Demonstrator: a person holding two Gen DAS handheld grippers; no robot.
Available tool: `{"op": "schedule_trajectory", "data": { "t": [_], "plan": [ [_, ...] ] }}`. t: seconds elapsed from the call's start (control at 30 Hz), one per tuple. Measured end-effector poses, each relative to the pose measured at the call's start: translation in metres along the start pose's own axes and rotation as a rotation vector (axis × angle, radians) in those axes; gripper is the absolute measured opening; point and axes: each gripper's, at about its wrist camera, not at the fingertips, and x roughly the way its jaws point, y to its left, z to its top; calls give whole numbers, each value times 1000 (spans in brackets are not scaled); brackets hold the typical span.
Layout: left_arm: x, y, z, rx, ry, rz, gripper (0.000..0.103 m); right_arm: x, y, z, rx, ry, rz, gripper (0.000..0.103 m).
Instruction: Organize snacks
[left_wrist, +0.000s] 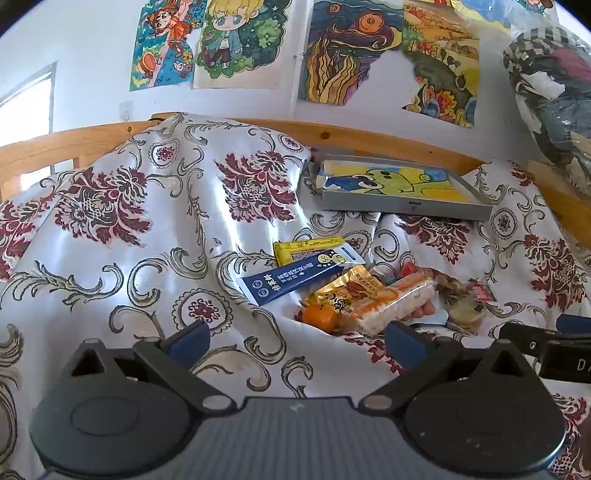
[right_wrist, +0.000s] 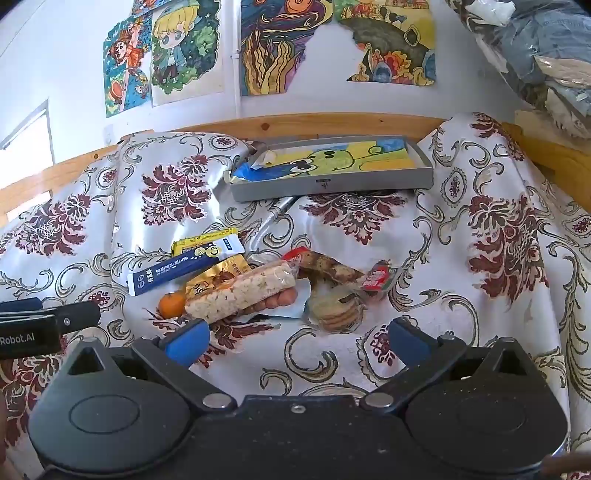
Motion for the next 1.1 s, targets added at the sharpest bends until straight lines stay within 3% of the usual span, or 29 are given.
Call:
{"op": "schedule_trajectory", "data": {
  "t": [1.1],
  "plan": [
    [-2,6,0,-7,6,-2,102,-2,-1,-3,3,4,1,102]
  ]
}}
